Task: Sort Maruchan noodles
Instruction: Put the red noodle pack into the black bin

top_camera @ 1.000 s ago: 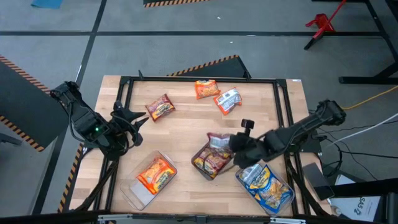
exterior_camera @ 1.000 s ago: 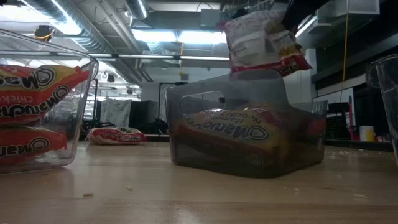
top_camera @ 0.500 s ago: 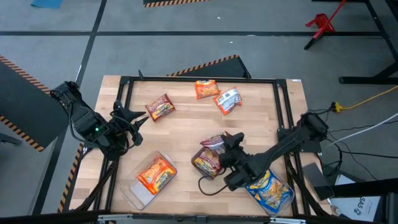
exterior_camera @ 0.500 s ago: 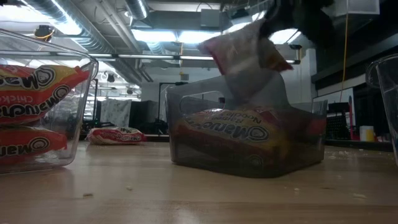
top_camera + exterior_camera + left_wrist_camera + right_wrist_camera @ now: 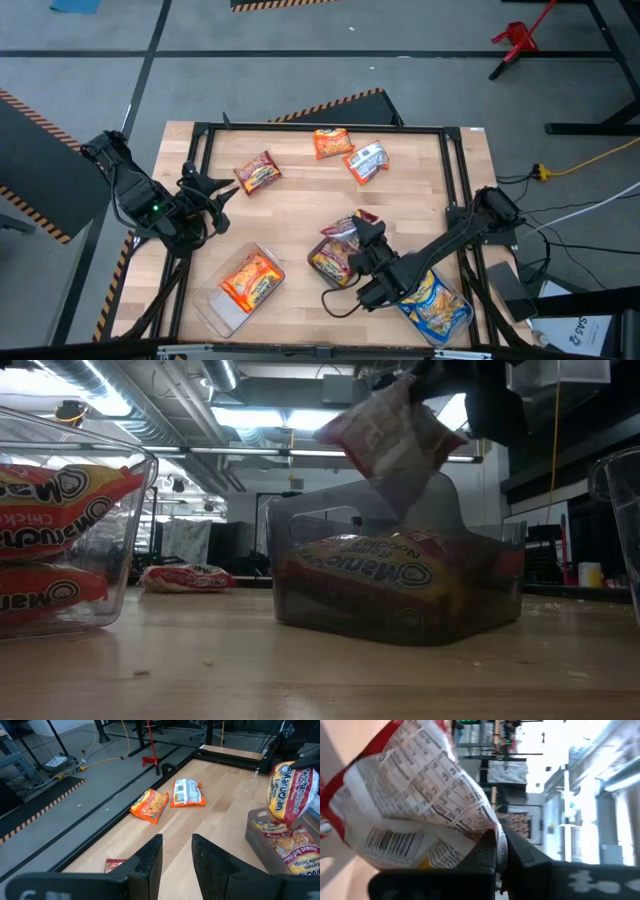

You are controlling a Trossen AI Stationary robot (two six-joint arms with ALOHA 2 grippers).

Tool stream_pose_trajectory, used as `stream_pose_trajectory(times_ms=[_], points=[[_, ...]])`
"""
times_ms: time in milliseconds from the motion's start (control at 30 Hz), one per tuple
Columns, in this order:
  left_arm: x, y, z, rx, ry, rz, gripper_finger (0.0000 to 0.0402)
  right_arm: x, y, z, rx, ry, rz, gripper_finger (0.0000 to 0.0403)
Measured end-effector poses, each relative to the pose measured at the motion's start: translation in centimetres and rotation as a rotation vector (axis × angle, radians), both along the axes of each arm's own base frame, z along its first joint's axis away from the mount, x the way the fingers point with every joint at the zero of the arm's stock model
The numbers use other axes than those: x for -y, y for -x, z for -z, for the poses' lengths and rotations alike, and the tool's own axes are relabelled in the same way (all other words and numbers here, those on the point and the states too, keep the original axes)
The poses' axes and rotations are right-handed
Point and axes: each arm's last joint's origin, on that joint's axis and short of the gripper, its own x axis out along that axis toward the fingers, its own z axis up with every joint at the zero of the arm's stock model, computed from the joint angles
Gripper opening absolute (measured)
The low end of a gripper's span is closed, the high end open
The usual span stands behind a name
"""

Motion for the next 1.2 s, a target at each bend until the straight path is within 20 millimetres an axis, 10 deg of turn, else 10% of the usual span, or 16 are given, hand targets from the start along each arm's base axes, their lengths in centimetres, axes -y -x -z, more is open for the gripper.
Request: stream_pose_trajectory(times_ms=[767, 1200], points=[[0.9, -1.0, 0.7, -0.043, -0.043, 0.003, 0.0098, 2.7, -0.6, 2.2, -0.152, 0.097, 0.071, 0.0001], [0.9, -1.0, 0.7, -0.042, -0.046, 0.002, 0.0098, 2.3, 0.1, 3.9, -0.371, -0.268, 0.124, 0.0042]])
